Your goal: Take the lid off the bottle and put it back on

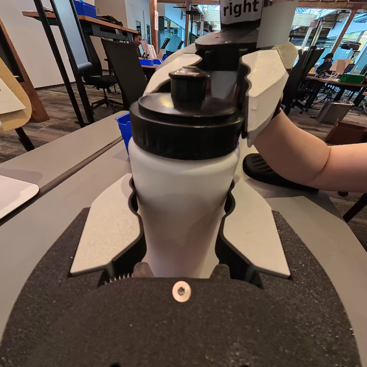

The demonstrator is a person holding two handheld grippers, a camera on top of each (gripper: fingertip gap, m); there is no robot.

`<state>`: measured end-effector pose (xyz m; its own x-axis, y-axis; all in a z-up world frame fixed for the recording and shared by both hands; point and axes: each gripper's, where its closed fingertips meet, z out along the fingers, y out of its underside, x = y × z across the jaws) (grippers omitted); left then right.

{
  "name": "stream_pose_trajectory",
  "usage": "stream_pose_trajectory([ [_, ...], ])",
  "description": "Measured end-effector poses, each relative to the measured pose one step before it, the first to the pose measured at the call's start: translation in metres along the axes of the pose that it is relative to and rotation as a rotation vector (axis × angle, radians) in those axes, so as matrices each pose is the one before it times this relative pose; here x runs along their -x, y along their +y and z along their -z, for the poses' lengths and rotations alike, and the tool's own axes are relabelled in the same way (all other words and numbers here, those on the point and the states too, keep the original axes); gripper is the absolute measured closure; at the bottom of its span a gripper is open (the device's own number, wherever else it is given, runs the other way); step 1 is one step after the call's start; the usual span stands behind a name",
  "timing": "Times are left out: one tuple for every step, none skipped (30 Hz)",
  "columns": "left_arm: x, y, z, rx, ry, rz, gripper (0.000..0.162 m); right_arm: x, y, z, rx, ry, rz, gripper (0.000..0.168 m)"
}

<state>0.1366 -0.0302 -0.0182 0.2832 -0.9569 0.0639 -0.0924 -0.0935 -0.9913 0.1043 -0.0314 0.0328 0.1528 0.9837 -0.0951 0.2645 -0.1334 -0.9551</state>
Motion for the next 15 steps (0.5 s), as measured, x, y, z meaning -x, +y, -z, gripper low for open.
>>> stream_pose_trajectory([
  [0.00037,-0.00002,-0.00012,0.0008,-0.0039,0.0010,0.075,-0.00119,0.00007,0.00057,0.0119,0.0178,-0.0051,0.098],
  [0.00088,-0.00004,-0.00016,0.0001,-0.0058,0.0064,0.075,-0.00182,-0.00092,0.00054,0.0080,0.0286,-0.0038,0.096],
  [0.00019,0.00002,0.00001,0.0019,-0.0015,0.0020,0.075,-0.00096,-0.00222,0.00047,-0.0009,0.0295,-0.0010,0.092],
  [0.00006,0.00009,-0.00004,0.0030,-0.0023,-0.0025,0.075,0.00013,-0.00256,-0.00003,-0.0030,0.0280,-0.0024,0.091],
  [0.00019,-0.00004,-0.00028,-0.0003,-0.0056,0.0005,0.075,0.00063,-0.00160,-0.00077,0.0033,0.0277,-0.0064,0.091],
  [0.00011,-0.00003,-0.00036,-0.0012,-0.0070,-0.0002,0.075,0.00068,-0.00044,-0.00128,0.0090,0.0277,-0.0081,0.091],
  [0.00014,-0.00011,-0.00033,-0.0003,-0.0077,-0.0012,0.075,0.00061,0.00129,-0.00178,0.0165,0.0265,-0.0053,0.091],
  [0.00030,0.00001,-0.00053,0.0001,-0.0095,0.0004,0.075,-0.00027,0.00262,-0.00186,0.0227,0.0270,-0.0018,0.091],
  [0.00058,-0.00010,-0.00029,0.0007,-0.0116,0.0022,0.075,-0.00037,0.00287,-0.00189,0.0213,0.0234,0.0015,0.091],
  [0.00028,0.00004,-0.00032,0.0027,-0.0096,0.0017,0.075,-0.00001,0.00197,-0.00155,0.0141,0.0169,0.0032,0.089],
  [0.00003,0.00015,-0.00021,0.0048,-0.0114,-0.0014,0.075,-0.00076,0.00028,-0.00073,0.0031,0.0191,-0.0018,0.088],
  [-0.00035,0.00026,-0.00033,0.0056,-0.0110,-0.0051,0.075,-0.00077,-0.00174,0.00002,-0.0114,0.0155,-0.0044,0.090],
  [-0.00078,0.00010,-0.00039,0.0034,-0.0113,-0.0057,0.075,-0.00008,-0.00126,0.00021,-0.0093,0.0080,-0.0030,0.092],
  [-0.00011,0.00004,-0.00031,0.0000,-0.0126,0.0015,0.075,0.00003,0.00031,-0.00003,0.0020,0.0033,-0.0009,0.091],
  [-0.00008,-0.00005,-0.00021,0.0012,-0.0072,0.0031,0.075,0.00003,0.00035,0.00018,0.0038,0.0004,0.0013,0.091],
])
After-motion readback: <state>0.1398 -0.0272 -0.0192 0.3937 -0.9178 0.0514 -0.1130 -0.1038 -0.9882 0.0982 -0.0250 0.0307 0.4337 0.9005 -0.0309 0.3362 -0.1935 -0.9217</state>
